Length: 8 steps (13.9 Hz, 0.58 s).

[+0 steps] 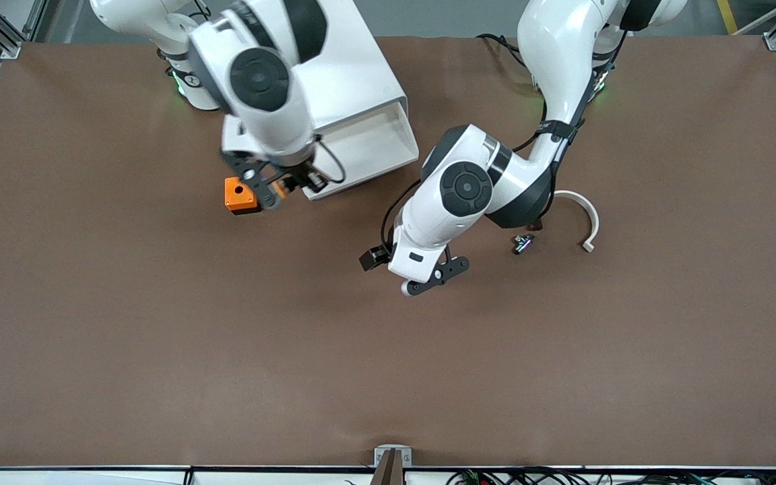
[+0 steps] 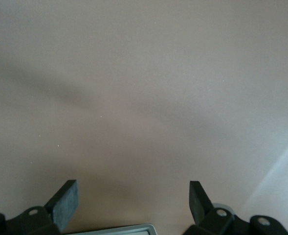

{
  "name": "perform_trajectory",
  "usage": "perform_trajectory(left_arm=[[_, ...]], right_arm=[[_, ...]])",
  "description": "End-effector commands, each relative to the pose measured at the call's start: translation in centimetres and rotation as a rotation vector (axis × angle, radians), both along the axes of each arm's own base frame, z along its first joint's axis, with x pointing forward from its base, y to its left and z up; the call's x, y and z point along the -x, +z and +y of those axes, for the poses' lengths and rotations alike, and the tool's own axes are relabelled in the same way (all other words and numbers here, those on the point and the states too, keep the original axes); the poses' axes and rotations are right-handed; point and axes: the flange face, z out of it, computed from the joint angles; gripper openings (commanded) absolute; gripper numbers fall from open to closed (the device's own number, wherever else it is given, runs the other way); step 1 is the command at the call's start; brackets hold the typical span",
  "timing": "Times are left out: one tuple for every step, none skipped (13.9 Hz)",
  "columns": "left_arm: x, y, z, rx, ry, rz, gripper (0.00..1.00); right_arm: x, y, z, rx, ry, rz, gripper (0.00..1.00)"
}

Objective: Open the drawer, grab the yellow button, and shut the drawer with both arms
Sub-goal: 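Carry the button away with the right gripper while the left gripper pushes the drawer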

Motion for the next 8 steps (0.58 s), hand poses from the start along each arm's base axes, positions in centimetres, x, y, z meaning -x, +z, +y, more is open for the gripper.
perform_trajectory(left_arm=[[2.1, 0.3, -1.6, -0.049, -0.057, -0.033, 1.0], [2.8, 0.1, -2.1, -0.058, -0.069, -0.027, 1.0], [3.7, -0.1, -2.6, -0.07, -0.076, -0.006, 1.0], [4.3, 0.3, -2.7, -0.086, -0.074, 0.018, 1.0], [4.8, 0.4, -2.7, -0.103, -0.077, 0.034, 1.0], [5.7, 0.3, -3.3, -0.12, -0.09, 0.045, 1.0], [6.9, 0.4, -4.0, -0.129, -0.099, 0.054, 1.0], [7.5, 0.3, -4.2, -0.143, -0.101, 0.056, 1.0]], right_arm=[[-2.1, 1.3, -8.6, -0.055, 0.099, 0.036, 0.0], [-2.8, 1.3, -12.7, -0.082, 0.146, 0.044, 0.0], [-3.1, 0.8, -16.7, -0.109, 0.194, 0.058, 0.0], [-3.3, 0.3, -21.1, -0.142, 0.248, 0.07, 0.0], [-3.1, -0.4, -25.1, -0.173, 0.297, 0.078, 0.0], [-2.9, -1.2, -28.7, -0.201, 0.34, 0.077, 0.0], [-2.4, -2.7, -32.2, -0.219, 0.399, 0.063, 0.0], [-1.7, -4.3, -34.6, -0.225, 0.445, 0.036, 0.0]])
